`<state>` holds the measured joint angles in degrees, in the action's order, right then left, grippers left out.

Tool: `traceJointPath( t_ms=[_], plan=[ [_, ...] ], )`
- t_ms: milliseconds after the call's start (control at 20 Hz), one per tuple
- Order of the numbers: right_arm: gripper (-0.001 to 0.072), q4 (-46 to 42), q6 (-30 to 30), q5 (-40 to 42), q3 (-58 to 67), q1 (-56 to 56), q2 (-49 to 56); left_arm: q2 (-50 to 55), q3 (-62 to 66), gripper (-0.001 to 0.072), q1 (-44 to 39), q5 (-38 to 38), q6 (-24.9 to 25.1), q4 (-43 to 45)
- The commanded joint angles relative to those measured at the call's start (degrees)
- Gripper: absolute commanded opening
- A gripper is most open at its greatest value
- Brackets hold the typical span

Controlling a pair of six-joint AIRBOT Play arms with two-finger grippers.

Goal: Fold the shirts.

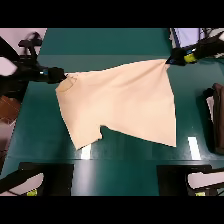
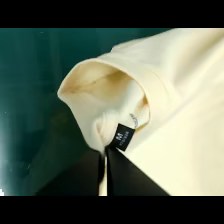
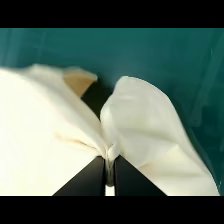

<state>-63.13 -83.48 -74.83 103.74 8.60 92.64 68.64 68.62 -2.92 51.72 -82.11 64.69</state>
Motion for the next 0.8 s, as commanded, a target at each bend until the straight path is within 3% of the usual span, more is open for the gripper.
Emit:
traceJointPath(
  t_ms=[0,50,100,150,200,250,500,600,750],
  plan=[
    [0.0018,0.6,0.4,2.6,4.3,0.7,9.5,10.7,0.8,0.0026,0.0,-14.0,1.2,0.2],
    [0.002,0.6,0.4,2.3,6.4,0.7,11.0,12.6,2.6,0.0027,0.0,-15.3,1.1,0.2],
    [0.01,0.7,0.4,1.1,8.9,0.7,12.3,13.9,4.2,0.0027,0.0,-15.3,1.1,0.2],
    [0.0342,0.7,0.4,-0.1,10.8,0.5,13.2,14.4,5.4,0.0125,0.1,-15.0,1.1,0.2],
    [0.0461,0.7,0.4,-1.7,12.5,0.2,13.4,14.4,6.1,0.0429,0.2,-14.4,1.1,0.2],
    [0.046,0.7,0.4,-2.8,13.2,0.0,13.0,14.4,7.5,0.0565,1.0,-11.7,1.1,0.0],
    [0.045,2.2,3.9,-7.5,0.8,-4.3,1.7,12.8,10.9,0.0566,10.7,13.3,3.1,0.0],
    [0.045,9.1,6.2,-7.2,-8.7,-6.5,-4.4,10.6,5.6,0.0566,14.1,16.0,3.1,0.0],
    [0.0449,15.9,8.6,-4.5,-21.4,-8.1,-12.2,7.5,-5.6,0.0566,15.5,13.2,4.2,0.0]
  ],
)
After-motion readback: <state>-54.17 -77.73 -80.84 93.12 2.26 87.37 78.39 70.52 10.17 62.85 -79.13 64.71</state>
